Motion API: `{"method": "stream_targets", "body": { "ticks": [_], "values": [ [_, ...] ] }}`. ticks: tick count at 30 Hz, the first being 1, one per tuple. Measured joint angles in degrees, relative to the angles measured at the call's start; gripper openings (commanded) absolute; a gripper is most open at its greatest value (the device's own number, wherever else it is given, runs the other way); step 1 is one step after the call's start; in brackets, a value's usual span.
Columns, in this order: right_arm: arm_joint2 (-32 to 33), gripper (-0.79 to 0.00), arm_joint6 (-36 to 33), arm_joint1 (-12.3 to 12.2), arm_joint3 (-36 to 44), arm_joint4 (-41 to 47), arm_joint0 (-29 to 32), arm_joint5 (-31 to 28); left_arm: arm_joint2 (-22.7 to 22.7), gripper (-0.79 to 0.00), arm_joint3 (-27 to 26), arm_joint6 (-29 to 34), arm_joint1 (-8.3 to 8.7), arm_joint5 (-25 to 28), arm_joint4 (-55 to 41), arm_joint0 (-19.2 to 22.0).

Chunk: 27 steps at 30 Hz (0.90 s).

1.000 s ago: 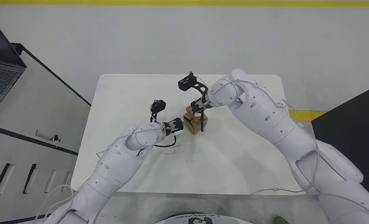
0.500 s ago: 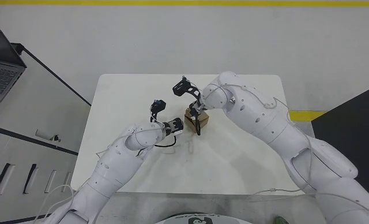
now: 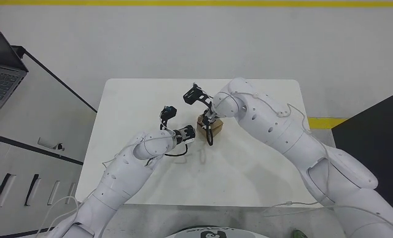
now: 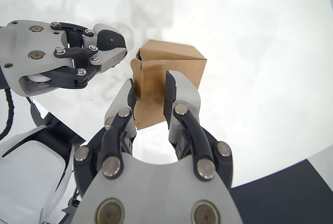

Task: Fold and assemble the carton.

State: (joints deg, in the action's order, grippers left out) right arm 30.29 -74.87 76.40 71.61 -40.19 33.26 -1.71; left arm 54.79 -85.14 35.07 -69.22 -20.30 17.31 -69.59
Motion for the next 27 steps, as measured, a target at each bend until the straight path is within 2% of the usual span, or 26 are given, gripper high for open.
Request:
{"method": "stream_targets", "body": {
  "ticks": [2,5,8,16,27],
  "values": [
    [0.0,-0.588,-0.3,0.0,0.3,-0.5,0.2,-0.1,0.0,-0.785,0.0,0.0,0.0,0.0,0.0,0.0],
    [-0.1,-0.693,-0.5,0.1,0.6,-1.5,0.4,-0.1,0.0,-0.785,0.0,0.0,0.0,0.0,0.0,0.0],
    [-0.1,-0.733,-0.5,0.2,0.5,-2.2,0.7,-0.1,0.0,-0.785,0.0,0.0,0.0,0.0,0.0,0.0],
    [0.1,-0.733,-0.5,0.6,-0.4,-2.8,1.2,-0.6,0.0,-0.785,0.0,0.0,0.0,0.0,0.0,0.0],
    [0.2,-0.785,-0.5,1.3,-1.1,-4.3,1.4,-1.1,0.0,-0.785,0.0,0.0,0.0,0.0,0.0,0.0]
  ]
}}
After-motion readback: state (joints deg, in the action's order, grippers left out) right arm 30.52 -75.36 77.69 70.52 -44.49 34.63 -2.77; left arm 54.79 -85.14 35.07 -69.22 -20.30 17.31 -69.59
